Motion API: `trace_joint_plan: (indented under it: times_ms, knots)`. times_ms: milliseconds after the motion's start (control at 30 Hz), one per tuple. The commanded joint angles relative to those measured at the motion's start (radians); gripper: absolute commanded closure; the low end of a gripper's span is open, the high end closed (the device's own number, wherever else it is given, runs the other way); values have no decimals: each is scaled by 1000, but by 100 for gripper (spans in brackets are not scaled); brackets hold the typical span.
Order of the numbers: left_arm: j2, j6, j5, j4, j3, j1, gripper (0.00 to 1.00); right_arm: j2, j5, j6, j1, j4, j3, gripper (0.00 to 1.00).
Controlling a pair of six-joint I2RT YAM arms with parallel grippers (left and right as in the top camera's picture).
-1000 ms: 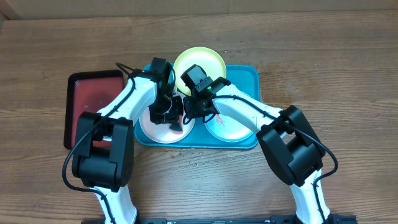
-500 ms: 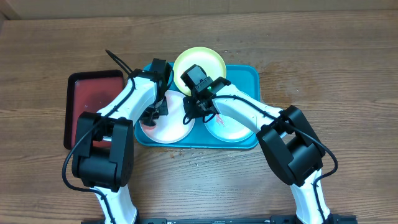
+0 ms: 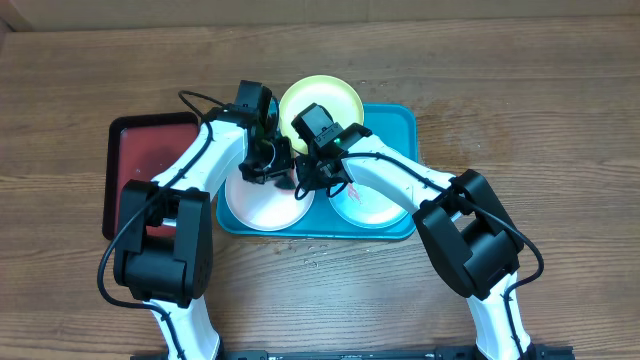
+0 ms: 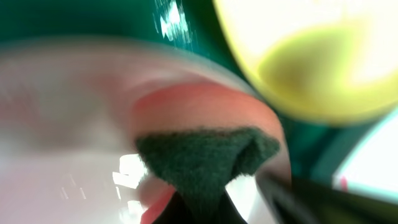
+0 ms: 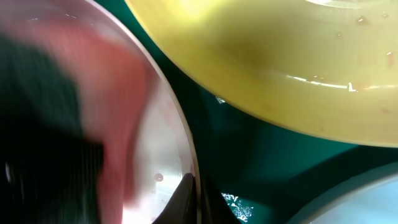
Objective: Clean dirty plates on tray and stack at the side
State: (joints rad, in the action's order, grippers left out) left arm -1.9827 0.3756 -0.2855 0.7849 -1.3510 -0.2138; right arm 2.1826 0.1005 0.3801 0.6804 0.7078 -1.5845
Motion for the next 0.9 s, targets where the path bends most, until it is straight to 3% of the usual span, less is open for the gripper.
trace_joint_plan:
  times_ms: [0,233,500,700,867]
  knots:
    - [-3,-58,-24,60,-22,27,96,45,-38,-17,-2,7,3,96]
    - [40,-58,171,299,-151,199,96,39,-29,-17,-2,25,-32,96]
    - [183,-53,184,367,-217,432,96,-17,-42,-87,14,183,-224,96]
    - [204,-1,182,389,-214,548,96,-25,-332,-110,71,396,-494,96]
    - [204,18,185,386,-205,587,96,-25,-626,-242,142,531,-676,96]
